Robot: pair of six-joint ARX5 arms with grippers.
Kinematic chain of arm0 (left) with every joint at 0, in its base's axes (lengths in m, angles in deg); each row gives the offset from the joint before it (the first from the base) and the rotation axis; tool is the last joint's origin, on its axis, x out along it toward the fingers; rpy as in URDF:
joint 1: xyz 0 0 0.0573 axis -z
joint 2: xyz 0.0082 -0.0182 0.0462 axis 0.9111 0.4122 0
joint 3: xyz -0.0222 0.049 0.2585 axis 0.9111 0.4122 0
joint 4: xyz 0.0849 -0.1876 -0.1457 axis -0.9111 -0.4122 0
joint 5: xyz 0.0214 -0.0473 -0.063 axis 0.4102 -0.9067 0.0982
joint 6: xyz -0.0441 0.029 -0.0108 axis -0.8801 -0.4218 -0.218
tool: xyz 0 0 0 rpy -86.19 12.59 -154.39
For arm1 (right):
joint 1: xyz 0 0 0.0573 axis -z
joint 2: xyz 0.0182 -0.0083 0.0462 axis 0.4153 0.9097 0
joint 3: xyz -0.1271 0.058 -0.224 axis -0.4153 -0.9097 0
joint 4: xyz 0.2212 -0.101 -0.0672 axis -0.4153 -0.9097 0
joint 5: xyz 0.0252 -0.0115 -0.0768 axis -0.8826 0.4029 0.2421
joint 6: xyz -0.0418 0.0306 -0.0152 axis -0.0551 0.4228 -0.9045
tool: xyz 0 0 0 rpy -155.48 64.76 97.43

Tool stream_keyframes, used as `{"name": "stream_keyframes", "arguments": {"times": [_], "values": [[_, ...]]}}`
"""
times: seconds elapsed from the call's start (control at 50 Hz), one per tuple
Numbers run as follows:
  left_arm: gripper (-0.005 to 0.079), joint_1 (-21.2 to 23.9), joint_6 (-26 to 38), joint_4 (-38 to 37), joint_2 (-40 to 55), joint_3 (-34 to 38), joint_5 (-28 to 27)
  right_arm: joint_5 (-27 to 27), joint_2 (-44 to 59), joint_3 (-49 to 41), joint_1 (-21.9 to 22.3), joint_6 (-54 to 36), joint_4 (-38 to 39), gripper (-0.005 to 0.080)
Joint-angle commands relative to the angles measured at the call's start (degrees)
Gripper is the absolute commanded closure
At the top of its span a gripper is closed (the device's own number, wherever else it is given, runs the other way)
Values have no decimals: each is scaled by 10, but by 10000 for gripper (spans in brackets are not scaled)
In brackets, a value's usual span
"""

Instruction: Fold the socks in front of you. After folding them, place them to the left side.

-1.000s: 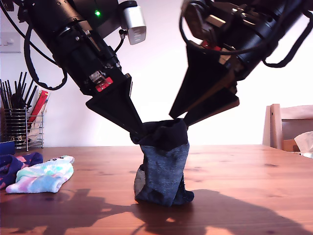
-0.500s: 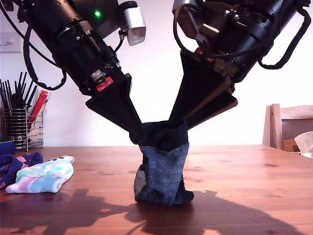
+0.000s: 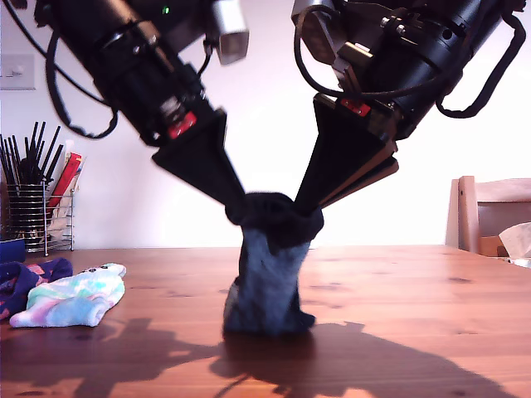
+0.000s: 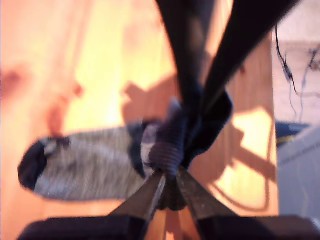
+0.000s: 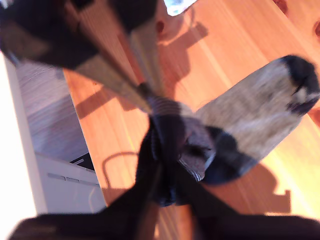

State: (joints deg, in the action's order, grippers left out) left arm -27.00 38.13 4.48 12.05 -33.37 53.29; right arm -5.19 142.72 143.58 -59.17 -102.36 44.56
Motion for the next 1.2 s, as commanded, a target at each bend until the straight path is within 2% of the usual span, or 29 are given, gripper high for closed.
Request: {"name": "stream_keyframes", "arguments": {"times": [0.0,0.46,0.72,0.78,0.96,1.18], "values": [[763,-3,-3,1,9,-2,-6,-3,6,-9,-6,-2,7,763],[755,-3,-10,-31,9,-5,-9,3,6,-9,-6,-5,1,763],[750,-7,-16,-69,8,-33,-8,10,6,-9,-5,-6,-4,763],[718,-7,-17,-76,8,-39,-8,14,6,-9,-5,-6,-7,763],[555,-10,-20,-91,8,-46,-10,14,6,-9,-5,-8,-6,763],[537,-14,-23,-113,8,-47,-14,14,6,-9,-5,-8,-8,763]]}}
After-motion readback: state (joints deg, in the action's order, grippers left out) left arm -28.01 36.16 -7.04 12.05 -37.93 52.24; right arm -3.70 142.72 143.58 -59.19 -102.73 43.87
